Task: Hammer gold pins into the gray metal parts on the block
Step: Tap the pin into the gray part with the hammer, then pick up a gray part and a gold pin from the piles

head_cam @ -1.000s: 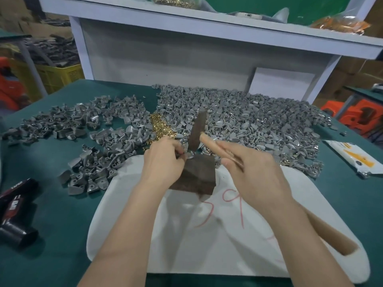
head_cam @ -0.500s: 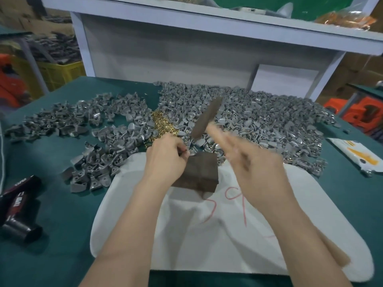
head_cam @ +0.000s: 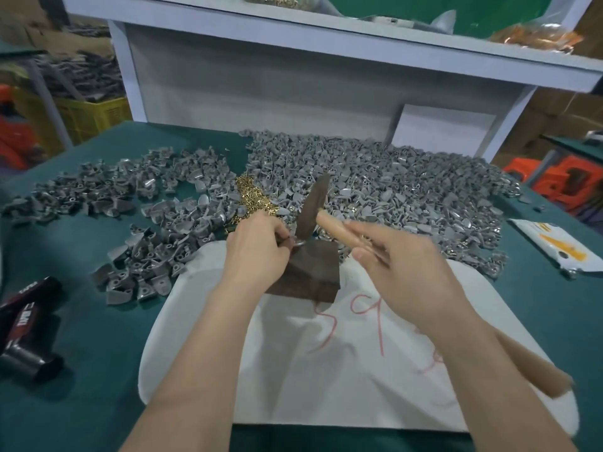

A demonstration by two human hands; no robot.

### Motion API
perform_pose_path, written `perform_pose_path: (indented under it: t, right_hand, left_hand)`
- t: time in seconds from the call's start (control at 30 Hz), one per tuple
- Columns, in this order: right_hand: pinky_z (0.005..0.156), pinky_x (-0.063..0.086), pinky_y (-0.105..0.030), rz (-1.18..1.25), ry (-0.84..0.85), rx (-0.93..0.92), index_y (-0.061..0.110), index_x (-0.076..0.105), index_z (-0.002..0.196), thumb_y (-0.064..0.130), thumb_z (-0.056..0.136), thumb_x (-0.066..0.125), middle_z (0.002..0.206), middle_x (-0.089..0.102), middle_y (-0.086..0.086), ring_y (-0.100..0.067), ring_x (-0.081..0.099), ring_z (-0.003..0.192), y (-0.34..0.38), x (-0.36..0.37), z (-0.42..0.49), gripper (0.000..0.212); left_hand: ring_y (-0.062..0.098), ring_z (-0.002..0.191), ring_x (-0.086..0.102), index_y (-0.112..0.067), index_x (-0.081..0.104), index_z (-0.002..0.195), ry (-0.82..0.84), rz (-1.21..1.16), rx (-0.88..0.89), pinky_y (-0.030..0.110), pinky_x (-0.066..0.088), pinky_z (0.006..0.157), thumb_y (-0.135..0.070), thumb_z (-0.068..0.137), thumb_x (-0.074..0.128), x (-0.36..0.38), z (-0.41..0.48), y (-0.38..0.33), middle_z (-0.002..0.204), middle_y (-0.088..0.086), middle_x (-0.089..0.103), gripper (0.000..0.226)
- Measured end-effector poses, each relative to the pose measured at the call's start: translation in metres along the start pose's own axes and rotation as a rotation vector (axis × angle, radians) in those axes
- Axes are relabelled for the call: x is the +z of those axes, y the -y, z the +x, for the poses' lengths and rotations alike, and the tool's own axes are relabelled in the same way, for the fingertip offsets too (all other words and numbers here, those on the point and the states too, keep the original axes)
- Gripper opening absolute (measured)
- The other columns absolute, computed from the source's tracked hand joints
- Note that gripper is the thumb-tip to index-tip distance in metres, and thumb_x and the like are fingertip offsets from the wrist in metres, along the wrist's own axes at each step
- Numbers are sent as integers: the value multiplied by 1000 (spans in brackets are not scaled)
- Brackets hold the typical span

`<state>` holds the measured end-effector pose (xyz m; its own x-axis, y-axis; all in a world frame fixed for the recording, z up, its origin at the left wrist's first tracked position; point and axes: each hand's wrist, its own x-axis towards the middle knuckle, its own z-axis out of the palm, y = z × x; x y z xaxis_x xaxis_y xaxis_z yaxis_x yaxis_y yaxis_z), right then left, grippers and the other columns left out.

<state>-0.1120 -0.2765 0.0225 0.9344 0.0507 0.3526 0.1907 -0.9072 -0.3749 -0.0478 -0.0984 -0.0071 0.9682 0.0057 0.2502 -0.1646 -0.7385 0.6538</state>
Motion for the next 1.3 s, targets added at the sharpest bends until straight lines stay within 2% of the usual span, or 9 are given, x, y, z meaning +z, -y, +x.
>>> perform_pose_path:
  t: [0.2, 0.4, 0.6, 0.73, 0.87, 0.93, 1.0, 1.1, 1.3]
  right_hand:
    - [68, 42, -24, 258, -173, 177, 32, 53, 130, 24, 94, 53, 92, 66, 10, -13, 59, 72, -19, 10, 21, 37]
    - [41, 40, -24, 528, 165, 441, 23, 59, 121, 18, 89, 63, 65, 59, -1, -15, 48, 44, -40, 37, 34, 34]
    - [78, 47, -32, 26, -14, 303, 27, 64, 114, 50, 86, 58, 97, 58, 2, -20, 58, 88, -36, 34, 39, 36]
    - [81, 44, -22, 266, -42, 47, 28, 66, 108, 37, 86, 63, 90, 62, 8, -6, 59, 81, -4, 38, 47, 24]
    - [76, 55, -39, 511, 118, 96, 27, 64, 89, 19, 91, 59, 82, 70, 1, -22, 67, 77, 21, 50, 71, 10]
    - [61, 52, -19, 557, -99, 179, 27, 62, 99, 17, 93, 55, 89, 68, 6, -17, 68, 78, 21, 44, 91, 13]
    - [73, 48, -9, 509, -269, 284, 25, 47, 132, 20, 93, 55, 116, 61, 2, -15, 62, 98, 16, 34, 115, 40]
    - [101, 45, -43, 223, -42, 331, 34, 7, 149, 26, 92, 56, 152, 25, -14, -29, 51, 120, 27, 38, 138, 77]
    - [79, 47, -26, 71, 377, -207, 20, 63, 117, 24, 90, 60, 107, 65, 0, -12, 57, 84, 99, 97, 124, 27]
  left_hand:
    - [26, 95, 59, -19, 69, 82, -9, 24, 15, 43, 48, 87, -20, 87, 65, 2, 1, 1, 97, 1, 59, 6]
    - [23, 94, 59, -23, 67, 80, -12, 57, 13, 41, 47, 87, -23, 88, 64, 2, 2, 1, 98, -3, 59, 8]
    - [24, 98, 59, -22, 70, 87, -18, 43, 17, 43, 45, 90, -24, 89, 63, 3, 2, 0, 102, -1, 58, 7]
    - [23, 93, 58, -21, 68, 90, -48, -93, 61, 42, 44, 89, -22, 89, 63, 2, 2, -3, 99, -1, 58, 6]
    - [18, 95, 58, -20, 68, 105, -137, -192, 73, 40, 45, 92, -19, 90, 60, 2, 2, -3, 106, -2, 62, 16]
    - [14, 99, 57, -21, 63, 115, -260, -289, 5, 33, 44, 96, -20, 91, 58, -1, 5, 0, 115, -3, 59, 24]
    - [7, 99, 55, -22, 61, 115, -408, -416, -86, 17, 41, 91, -19, 93, 55, -5, 7, 2, 116, -6, 54, 23]
    - [6, 97, 54, -29, 55, 105, -590, -721, -270, 21, 44, 88, -16, 94, 50, -11, 11, 7, 116, -5, 51, 18]
    - [3, 89, 51, -29, 48, 97, -850, -1083, -415, 6, 41, 67, -12, 97, 41, -18, 16, 20, 127, 9, 49, 18]
